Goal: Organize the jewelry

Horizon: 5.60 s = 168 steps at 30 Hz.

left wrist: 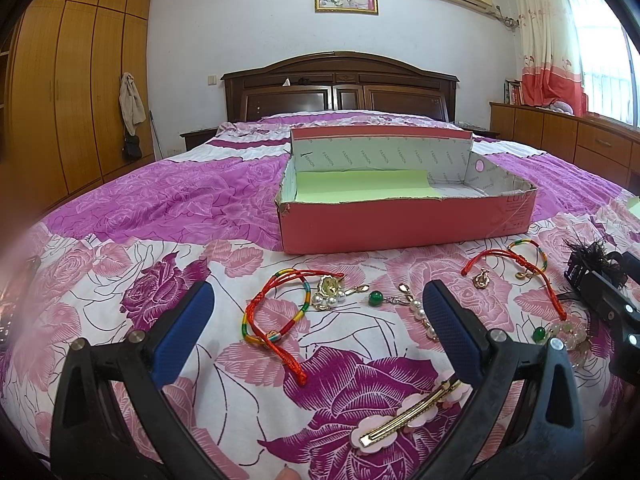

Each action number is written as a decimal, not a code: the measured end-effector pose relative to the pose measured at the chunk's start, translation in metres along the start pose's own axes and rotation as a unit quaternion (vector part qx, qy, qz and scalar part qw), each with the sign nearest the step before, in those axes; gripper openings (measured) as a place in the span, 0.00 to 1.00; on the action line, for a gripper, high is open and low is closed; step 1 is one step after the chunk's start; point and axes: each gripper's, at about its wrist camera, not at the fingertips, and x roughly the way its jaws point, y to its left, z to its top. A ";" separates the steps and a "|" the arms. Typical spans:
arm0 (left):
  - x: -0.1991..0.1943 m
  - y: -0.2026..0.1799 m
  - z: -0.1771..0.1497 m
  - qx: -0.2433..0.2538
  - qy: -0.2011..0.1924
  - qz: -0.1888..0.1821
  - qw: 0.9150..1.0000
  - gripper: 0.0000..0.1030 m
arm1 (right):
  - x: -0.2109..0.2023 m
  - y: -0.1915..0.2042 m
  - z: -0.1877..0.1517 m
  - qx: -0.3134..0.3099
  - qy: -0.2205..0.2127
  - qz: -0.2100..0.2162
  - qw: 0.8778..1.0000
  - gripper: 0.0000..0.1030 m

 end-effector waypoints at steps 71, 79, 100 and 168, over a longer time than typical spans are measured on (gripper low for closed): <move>-0.007 -0.003 0.006 -0.003 0.014 -0.010 1.000 0.95 | -0.019 -0.002 0.017 -0.008 -0.011 -0.007 1.000 1.00; -0.007 0.005 0.014 -0.020 0.048 -0.026 0.998 0.95 | -0.016 -0.016 0.026 0.018 0.028 -0.013 0.999 1.00; 0.031 0.034 0.032 -0.026 0.132 -0.036 0.990 0.55 | 0.035 -0.040 0.017 0.064 0.130 0.023 0.989 0.73; 0.092 -0.008 0.131 0.033 0.083 -0.116 0.989 0.00 | 0.124 -0.005 0.146 0.024 0.097 0.078 0.992 0.53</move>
